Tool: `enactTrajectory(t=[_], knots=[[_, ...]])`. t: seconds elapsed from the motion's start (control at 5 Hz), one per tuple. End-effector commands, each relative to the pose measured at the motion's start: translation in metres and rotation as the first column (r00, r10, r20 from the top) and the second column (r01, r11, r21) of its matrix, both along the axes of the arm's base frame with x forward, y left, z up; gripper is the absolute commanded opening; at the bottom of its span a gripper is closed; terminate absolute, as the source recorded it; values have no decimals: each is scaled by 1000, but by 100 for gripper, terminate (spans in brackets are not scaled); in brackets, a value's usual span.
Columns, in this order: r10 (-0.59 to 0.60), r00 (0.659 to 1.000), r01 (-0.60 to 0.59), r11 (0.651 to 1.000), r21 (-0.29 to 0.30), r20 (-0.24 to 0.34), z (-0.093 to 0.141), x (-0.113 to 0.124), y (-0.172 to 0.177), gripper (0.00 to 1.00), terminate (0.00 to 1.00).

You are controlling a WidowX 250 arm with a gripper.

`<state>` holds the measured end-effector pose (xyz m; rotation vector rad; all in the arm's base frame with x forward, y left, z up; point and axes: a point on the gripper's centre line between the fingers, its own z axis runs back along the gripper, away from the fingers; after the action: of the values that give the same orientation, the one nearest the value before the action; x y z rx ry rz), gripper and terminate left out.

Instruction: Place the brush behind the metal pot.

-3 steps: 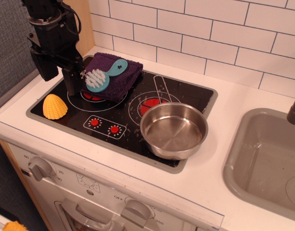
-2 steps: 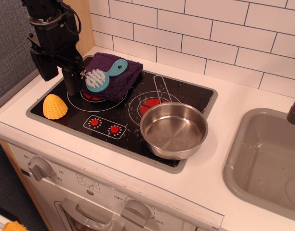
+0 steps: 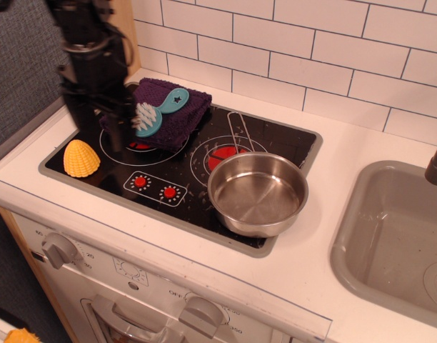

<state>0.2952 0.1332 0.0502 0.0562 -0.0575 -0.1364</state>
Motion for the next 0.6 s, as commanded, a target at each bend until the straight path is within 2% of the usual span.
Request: enactTrajectory(t=[0.0,0.2,0.4], knots=[[3,999,-5,1000,30,46,-5,57,-1,100,0],[-12,999,11,999,34,42,-13,65,-11,100,0],[-21,998,18,999,41,64,-9,61,-15,0,0]])
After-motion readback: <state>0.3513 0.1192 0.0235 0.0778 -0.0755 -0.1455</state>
